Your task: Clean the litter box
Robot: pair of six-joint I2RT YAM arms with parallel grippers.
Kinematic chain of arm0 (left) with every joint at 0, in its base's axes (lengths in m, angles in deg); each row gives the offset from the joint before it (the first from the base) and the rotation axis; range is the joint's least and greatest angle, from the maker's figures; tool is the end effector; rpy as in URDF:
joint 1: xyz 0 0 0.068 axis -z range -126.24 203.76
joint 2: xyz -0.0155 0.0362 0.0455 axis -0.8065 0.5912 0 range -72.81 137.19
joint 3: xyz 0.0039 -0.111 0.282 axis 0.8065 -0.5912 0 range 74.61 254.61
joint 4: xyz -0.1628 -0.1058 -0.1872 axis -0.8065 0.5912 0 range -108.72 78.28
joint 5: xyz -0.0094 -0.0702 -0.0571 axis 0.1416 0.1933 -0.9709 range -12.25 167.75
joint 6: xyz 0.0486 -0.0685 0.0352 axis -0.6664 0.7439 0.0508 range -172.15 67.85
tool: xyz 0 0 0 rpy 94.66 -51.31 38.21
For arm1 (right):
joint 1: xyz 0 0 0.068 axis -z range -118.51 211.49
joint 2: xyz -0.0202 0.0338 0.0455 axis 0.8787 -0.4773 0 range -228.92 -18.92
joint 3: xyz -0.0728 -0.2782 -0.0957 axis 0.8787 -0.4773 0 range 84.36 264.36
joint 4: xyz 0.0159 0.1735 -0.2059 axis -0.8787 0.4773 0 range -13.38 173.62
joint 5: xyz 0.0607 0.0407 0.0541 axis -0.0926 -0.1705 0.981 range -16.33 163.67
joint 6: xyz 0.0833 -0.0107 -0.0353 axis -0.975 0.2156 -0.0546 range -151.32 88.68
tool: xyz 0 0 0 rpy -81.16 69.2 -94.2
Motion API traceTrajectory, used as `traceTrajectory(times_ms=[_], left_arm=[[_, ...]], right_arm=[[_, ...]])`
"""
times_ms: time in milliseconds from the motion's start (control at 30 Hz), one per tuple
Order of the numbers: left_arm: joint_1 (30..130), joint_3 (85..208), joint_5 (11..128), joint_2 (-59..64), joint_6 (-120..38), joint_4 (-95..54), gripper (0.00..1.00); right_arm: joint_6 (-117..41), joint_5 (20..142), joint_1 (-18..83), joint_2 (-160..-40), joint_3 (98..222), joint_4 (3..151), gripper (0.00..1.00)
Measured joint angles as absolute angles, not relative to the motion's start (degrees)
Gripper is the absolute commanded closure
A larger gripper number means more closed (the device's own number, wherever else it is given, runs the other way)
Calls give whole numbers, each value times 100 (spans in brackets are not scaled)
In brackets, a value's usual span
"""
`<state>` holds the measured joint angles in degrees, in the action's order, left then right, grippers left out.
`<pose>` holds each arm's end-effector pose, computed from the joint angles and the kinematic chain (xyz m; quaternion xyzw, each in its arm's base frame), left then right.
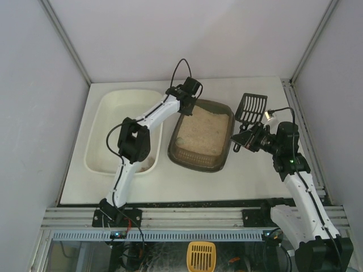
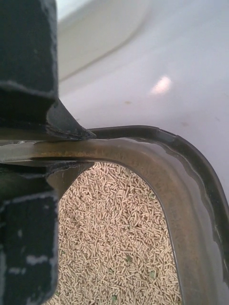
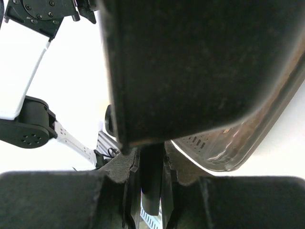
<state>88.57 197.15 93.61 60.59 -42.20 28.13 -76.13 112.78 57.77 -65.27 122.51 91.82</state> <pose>0.4765 -0.3042 0.2101 0.1672 0.9374 0.0177 0.3051 0.1984 0.0645 0.2957 0.1043 0.8020 0.4677 0.3567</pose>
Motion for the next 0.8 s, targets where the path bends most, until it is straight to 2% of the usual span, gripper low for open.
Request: traceTrajectory(times_ms=[267, 433, 667, 700, 800], left_arm=[[8905, 20220, 7813, 6394, -5807, 2439, 100], [9086, 20224, 6773, 6433, -7015, 2286, 100], [9504, 20224, 5945, 6470, -8290, 2251, 98], [9567, 20224, 5914, 6483, -8388, 2218, 92], [9748, 20224, 5923, 6510, -8582, 2120, 59]], right_arm=[[-7613, 11271, 6032, -6218, 12249, 9602, 100], [-7653, 11313, 6063, -5696, 12242, 10347, 100], [-7869, 11711, 6072, -4789, 12244, 11665, 100], [-7898, 11757, 6072, -4734, 12244, 11825, 100], [-8070, 11899, 6056, -4623, 12244, 12387, 100]])
